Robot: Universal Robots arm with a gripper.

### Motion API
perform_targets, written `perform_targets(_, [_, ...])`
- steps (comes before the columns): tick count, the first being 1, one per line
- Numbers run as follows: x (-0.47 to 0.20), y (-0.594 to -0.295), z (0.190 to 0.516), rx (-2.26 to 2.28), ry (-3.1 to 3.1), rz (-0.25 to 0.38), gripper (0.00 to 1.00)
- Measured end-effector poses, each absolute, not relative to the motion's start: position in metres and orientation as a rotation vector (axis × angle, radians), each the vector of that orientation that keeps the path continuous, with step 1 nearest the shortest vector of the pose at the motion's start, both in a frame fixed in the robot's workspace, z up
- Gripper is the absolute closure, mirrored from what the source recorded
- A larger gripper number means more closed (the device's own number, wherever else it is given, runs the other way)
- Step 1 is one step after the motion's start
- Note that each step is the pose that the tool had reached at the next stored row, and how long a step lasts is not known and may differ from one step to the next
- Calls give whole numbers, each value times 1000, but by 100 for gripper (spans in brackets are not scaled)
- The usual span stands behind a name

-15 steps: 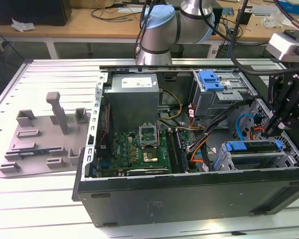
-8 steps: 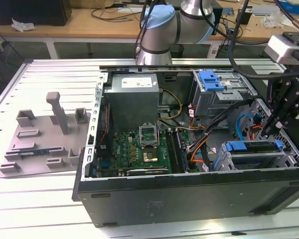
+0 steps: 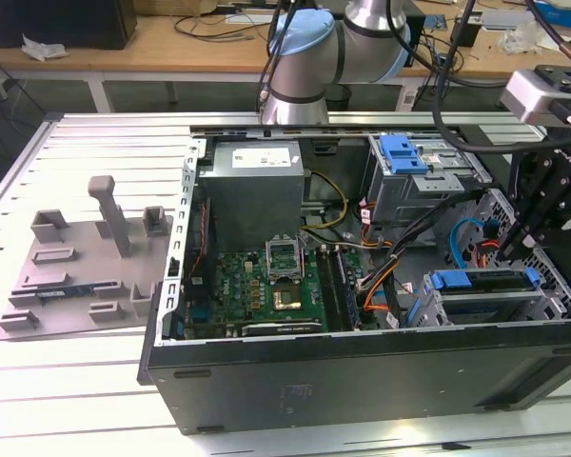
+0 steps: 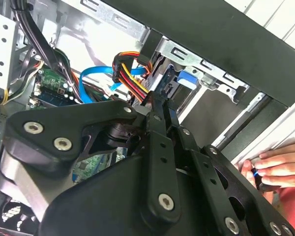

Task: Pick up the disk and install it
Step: 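Insert the first disk wire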

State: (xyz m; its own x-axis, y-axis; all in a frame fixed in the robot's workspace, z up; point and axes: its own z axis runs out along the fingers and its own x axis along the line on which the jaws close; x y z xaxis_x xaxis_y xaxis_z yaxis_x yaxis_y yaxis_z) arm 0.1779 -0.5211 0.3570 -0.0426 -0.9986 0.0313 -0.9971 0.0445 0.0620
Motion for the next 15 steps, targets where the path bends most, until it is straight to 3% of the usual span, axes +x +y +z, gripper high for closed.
perform_targets(15, [178,-528,354,2123,-2224,-34,84])
